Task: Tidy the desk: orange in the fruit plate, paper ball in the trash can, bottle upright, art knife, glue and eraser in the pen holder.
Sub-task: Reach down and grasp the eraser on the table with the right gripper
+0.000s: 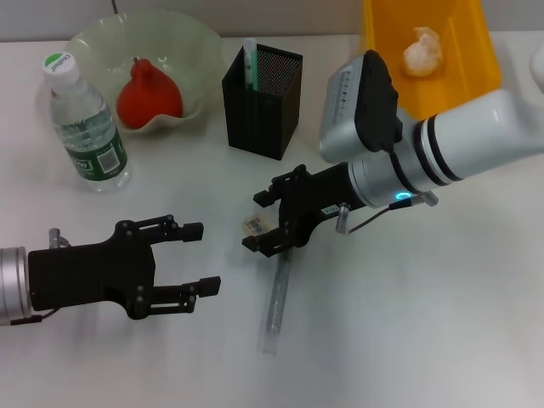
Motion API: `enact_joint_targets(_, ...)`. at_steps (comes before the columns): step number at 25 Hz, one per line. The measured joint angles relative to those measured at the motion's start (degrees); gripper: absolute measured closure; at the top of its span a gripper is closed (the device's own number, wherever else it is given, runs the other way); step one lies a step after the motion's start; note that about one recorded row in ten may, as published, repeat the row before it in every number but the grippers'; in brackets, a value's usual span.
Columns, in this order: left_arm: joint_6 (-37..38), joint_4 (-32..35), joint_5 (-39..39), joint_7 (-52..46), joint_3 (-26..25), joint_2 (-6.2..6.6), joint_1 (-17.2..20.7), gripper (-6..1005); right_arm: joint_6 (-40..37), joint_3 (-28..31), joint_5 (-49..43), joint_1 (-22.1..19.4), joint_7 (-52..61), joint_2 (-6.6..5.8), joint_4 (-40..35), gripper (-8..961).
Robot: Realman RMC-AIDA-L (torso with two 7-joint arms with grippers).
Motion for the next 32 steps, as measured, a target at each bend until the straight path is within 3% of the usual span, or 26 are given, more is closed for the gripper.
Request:
enact_joint_targets(4,0.09,0.01,0.0,0.0,0.0,-0.06,-0.05,212,0.88,-0.02,-3.17,1.59,5.91,-0.02,-0.21,212)
enact_joint_targets(32,0.0,0.68,0.01,0.02,0.0,-0.37,-0.53,212,2.65,-6.15,-2.44,1.66,4.66,0.07,-2.06,212)
